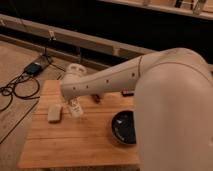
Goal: Stand the bottle upright
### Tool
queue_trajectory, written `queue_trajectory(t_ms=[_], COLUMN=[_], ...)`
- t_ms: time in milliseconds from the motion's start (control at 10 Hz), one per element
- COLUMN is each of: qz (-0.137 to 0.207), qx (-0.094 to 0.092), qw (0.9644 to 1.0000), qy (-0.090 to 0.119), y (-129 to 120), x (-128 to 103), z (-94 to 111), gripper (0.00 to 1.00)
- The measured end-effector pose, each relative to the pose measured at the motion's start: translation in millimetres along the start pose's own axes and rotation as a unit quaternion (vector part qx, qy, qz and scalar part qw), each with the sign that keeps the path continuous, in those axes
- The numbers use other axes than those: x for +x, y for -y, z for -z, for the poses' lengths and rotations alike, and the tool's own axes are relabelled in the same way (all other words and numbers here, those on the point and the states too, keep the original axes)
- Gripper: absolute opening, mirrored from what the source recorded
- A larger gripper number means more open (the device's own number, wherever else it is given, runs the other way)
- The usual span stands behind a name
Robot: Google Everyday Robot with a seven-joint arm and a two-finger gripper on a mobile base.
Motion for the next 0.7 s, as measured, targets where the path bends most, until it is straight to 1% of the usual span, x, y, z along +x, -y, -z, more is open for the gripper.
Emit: queue_trajectory(t_ms=[200, 300, 500, 600, 700], qz=[-0.007, -0.001, 0.035, 0.05, 0.073], qx=[-0.013, -0.017, -0.027, -0.032, -0.039], qw=[0.9994, 0.9986, 0.996, 0.9949, 0.9928], qy=[0.032, 0.049, 0.077, 0.082, 0.087], y=[10, 18, 31, 33, 34], x=[-8, -16, -22, -20, -16], z=[14, 23, 38, 42, 46], gripper=[0.0, 0.0, 0.0, 0.0, 0.0])
